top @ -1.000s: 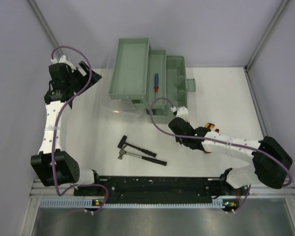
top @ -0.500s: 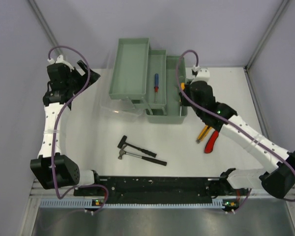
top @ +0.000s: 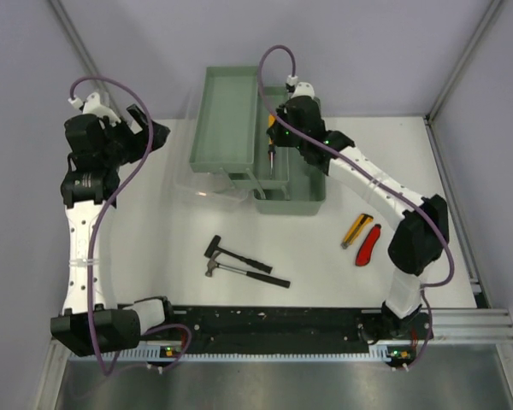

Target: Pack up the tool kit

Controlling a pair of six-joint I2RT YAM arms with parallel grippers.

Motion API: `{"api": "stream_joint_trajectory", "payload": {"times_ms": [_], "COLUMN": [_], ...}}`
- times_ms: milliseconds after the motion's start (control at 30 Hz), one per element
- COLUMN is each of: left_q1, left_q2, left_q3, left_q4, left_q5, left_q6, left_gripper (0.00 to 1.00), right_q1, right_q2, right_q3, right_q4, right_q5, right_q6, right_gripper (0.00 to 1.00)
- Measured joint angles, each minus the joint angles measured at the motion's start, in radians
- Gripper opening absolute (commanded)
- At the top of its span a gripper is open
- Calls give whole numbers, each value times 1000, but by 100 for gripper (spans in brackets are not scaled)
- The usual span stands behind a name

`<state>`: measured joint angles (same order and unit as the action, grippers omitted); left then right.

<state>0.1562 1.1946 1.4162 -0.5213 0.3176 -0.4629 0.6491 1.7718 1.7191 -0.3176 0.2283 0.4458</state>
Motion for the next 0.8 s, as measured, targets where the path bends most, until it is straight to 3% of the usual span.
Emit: {"api": "stream_joint_trajectory", "payload": {"times_ms": [200,233,300,433,633,800], "left_q1": [0,0,0,0,0,0], "left_q2": [-6,-6,-6,-6,-6,-6], "left_q3": [11,11,11,11,21,48], "left_q4": [-37,-39,-43,-51,-84,-90], "left_q5": [6,6,2,2,-17,-24], "left_q6": [32,36,43,48,50,51], "left_gripper": [98,98,98,98,98,98], "right_q1": [-24,-26,-29,-30,-30,-32], "right_q2": [189,214,243,252,199,11], "right_q3": [116,130,138,138,114,5], "right_q4": [-15,-16,-28,-60,-72,-84], "right_q5": [-108,-125,-140,-134,-72,-77], "right_q6": [61,71,87,111,107,14], "right_gripper": [12,16,35,48,51,55]}}
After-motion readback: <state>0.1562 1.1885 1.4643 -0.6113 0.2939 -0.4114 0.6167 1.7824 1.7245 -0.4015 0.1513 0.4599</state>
